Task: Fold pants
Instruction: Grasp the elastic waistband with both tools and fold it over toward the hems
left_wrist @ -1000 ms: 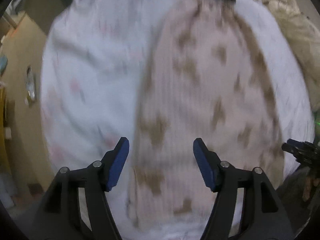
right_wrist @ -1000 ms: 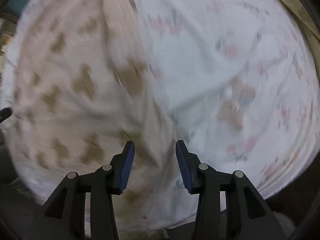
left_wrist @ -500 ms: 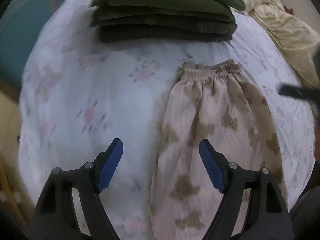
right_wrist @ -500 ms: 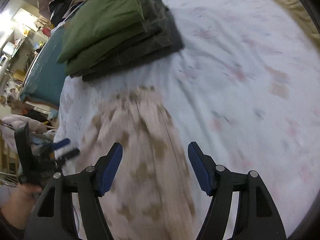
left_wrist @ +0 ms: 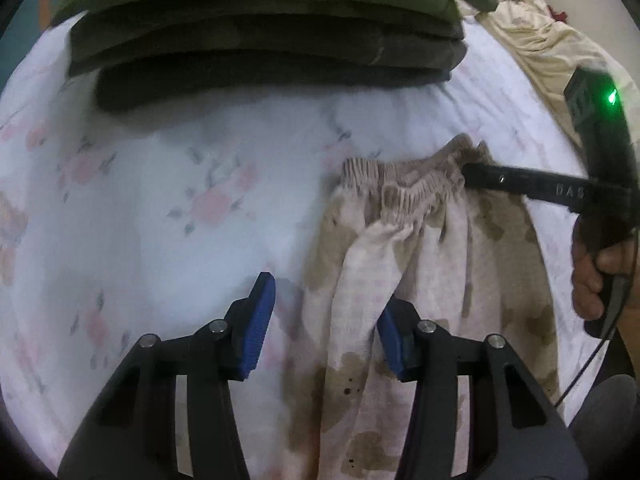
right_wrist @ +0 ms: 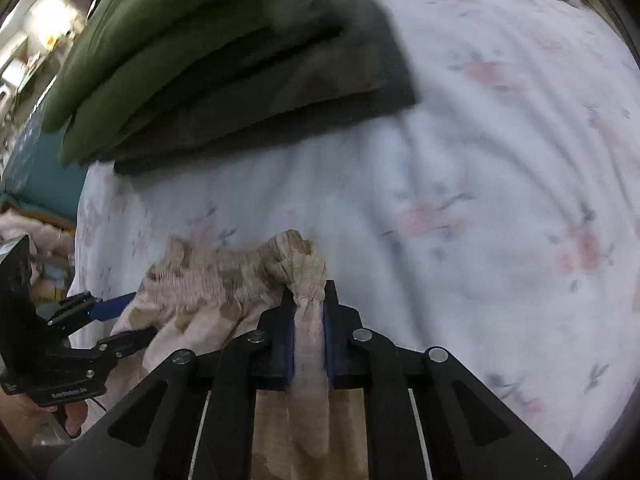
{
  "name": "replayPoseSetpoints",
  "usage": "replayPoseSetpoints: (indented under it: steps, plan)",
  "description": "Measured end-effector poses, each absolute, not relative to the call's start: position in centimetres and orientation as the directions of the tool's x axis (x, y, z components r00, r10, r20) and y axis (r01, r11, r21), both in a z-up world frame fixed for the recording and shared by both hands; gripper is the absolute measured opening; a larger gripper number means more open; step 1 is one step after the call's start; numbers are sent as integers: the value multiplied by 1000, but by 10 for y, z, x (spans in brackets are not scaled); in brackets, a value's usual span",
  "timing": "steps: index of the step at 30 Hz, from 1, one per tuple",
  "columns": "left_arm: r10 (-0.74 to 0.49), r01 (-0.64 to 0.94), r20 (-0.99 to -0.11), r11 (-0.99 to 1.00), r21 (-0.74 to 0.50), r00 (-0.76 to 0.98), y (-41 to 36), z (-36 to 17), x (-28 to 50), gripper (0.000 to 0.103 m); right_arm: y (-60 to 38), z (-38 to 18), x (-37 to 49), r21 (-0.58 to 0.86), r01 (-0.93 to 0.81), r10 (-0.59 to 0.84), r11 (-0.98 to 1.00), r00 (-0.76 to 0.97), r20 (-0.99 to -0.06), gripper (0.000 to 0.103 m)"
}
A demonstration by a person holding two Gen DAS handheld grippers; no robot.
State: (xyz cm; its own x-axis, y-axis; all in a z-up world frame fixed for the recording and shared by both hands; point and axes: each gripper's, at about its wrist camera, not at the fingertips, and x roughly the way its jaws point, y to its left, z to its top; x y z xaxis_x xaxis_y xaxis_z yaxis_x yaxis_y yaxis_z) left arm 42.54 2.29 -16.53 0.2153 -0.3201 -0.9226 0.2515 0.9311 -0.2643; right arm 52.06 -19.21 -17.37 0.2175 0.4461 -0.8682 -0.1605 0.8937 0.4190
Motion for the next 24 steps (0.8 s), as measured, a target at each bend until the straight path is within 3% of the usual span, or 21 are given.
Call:
replayPoseSetpoints:
  steps: [3, 5, 7, 8, 10, 11, 17, 22, 24]
  plan:
    - [-325, 281, -926, 922, -266, 194, 10, -167, 439, 47, -191, -176, 521, 469, -175, 496, 866, 168, -852, 12]
    - [-333, 282, -929, 918, -280, 160, 3, -171, 446, 57, -192, -177, 523, 476, -155, 497, 866, 157, -853, 17]
    - [-298, 320, -941, 918, -235, 163, -7, -174, 451, 56, -192, -179, 525, 488, -153, 508, 859, 137, -851, 21]
    - [-275, 347, -946, 915, -203, 171, -11, -174, 453, 52, -191, -179, 526, 476, -169, 499, 863, 138, -856, 20]
    - [-272, 370, -947, 909, -195, 169, -13, -174, 458, 10, -191, -176, 525, 460, -203, 491, 864, 140, -860, 20]
    - [-292, 364, -944, 905, -221, 155, -11, -173, 460, 6, -188, -172, 524, 448, -231, 486, 864, 143, -862, 16]
    - [-302, 431, -935, 881, -198, 187, -7, -136, 439, 4, -183, -127, 505, 378, -390, 475, 840, 191, -859, 12]
    - [-307, 522, -910, 844, -125, 280, -4, -82, 401, 4, -192, -83, 478, 365, -461, 501, 809, 216, -838, 11]
    - [-248, 531, -916, 846, -46, 316, -6, -64, 383, 4, -195, -65, 460, 357, -481, 507, 801, 230, -831, 10]
